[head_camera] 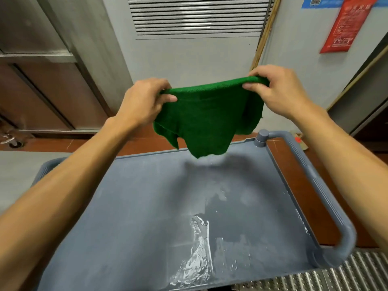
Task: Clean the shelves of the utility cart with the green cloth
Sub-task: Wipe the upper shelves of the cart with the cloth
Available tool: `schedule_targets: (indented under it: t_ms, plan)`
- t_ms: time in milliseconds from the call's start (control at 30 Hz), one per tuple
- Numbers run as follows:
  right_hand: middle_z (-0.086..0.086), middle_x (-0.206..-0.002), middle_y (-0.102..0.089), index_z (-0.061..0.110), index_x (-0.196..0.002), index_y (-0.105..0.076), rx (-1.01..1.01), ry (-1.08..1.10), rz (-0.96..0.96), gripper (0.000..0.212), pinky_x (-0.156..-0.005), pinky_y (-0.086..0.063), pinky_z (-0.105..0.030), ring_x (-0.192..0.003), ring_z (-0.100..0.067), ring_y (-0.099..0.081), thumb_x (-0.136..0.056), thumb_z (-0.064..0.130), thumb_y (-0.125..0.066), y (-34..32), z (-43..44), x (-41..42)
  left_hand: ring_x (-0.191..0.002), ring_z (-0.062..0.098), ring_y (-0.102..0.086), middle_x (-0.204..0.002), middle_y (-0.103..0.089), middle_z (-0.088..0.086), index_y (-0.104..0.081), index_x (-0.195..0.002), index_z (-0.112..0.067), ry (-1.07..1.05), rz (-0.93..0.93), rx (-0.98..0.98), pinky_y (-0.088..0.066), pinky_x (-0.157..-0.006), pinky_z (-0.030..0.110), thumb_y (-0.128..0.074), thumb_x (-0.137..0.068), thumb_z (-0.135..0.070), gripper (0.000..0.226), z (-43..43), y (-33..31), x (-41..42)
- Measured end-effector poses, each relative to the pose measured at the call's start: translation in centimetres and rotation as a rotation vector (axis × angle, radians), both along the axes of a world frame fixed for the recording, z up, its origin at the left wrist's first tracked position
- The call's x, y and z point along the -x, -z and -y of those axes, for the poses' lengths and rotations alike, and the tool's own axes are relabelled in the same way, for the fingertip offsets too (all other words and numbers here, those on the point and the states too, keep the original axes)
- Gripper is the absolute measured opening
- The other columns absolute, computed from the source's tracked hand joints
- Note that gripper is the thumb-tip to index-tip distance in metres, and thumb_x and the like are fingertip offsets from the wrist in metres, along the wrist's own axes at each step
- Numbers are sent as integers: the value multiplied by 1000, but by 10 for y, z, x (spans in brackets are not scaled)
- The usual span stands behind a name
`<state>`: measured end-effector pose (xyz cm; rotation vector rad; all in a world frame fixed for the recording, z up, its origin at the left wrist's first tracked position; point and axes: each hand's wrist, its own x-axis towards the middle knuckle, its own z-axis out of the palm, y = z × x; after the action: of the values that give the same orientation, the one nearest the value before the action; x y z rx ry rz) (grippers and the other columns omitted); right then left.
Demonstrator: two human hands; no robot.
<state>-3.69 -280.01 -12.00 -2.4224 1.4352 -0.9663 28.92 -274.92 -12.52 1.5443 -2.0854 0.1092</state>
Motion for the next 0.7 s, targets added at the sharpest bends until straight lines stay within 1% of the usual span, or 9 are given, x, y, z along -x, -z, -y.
schedule_targets:
  t_ms: [100,200,300,400,467,533,600,700]
  plan:
    - [-3,-100,-67,22,-106,-69,-25,15,-5,24,-82,-50,-45,-95,-24,-59,-92,40,-60,24,14,14,-95,33,-61,-100,-68,7,-66,-103,-15,-5,-2,-55,-52,-77,47,-65,-93,-37,25,14,20,13]
    - [-3,-100,-66,19,-104,-71,-133,29,-68,17,-86,-48,-42,-97,-25,-58,-90,29,-66,78,16,22,-93,32,-60,-98,-66,7,-64,-101,-14,-43,22,-180,-51,-74,44,-65,-93,-38,25,20,65,28]
    - [-4,-103,-68,21,-100,-73,-300,65,-127,15,-91,-47,-43,-100,-29,-59,-85,20,-71,152,7,28,-95,33,-59,-99,-62,8,-61,-101,-13,-95,67,-388,-49,-73,42,-62,-94,-40,28,16,129,47]
    - [-4,-103,-71,21,-102,-74,-442,126,-178,19,-92,-45,-43,-104,-33,-59,-83,25,-74,222,-11,34,-102,36,-59,-108,-60,11,-58,-104,-11,-130,91,-607,-48,-78,44,-61,-95,-37,27,4,193,63]
    - [-2,-107,-71,23,-107,-73,-510,130,-220,25,-94,-43,-41,-111,-30,-57,-83,27,-74,255,-27,37,-104,36,-59,-111,-59,11,-56,-104,-10,-134,121,-704,-48,-78,44,-61,-95,-36,27,-9,225,72]
    - [-1,-116,-69,25,-124,-66,-615,52,-243,39,-99,-42,-40,-116,-26,-57,-86,21,-72,280,-45,39,-105,35,-60,-112,-59,10,-56,-105,-11,-132,155,-766,-48,-79,43,-63,-94,-36,28,-25,251,79]
    - [-3,-122,-65,25,-136,-56,-711,-28,-255,50,-101,-44,-41,-116,-28,-58,-89,15,-68,299,-61,41,-105,33,-60,-112,-60,9,-58,-106,-12,-126,164,-823,-48,-79,40,-64,-92,-36,28,-42,269,83]
    - [-2,-126,-61,25,-137,-56,-689,-33,-315,45,-98,-45,-42,-114,-28,-56,-93,14,-61,319,-81,44,-105,29,-60,-110,-60,6,-60,-106,-14,-114,165,-868,-48,-78,37,-64,-92,-37,27,-66,287,88]
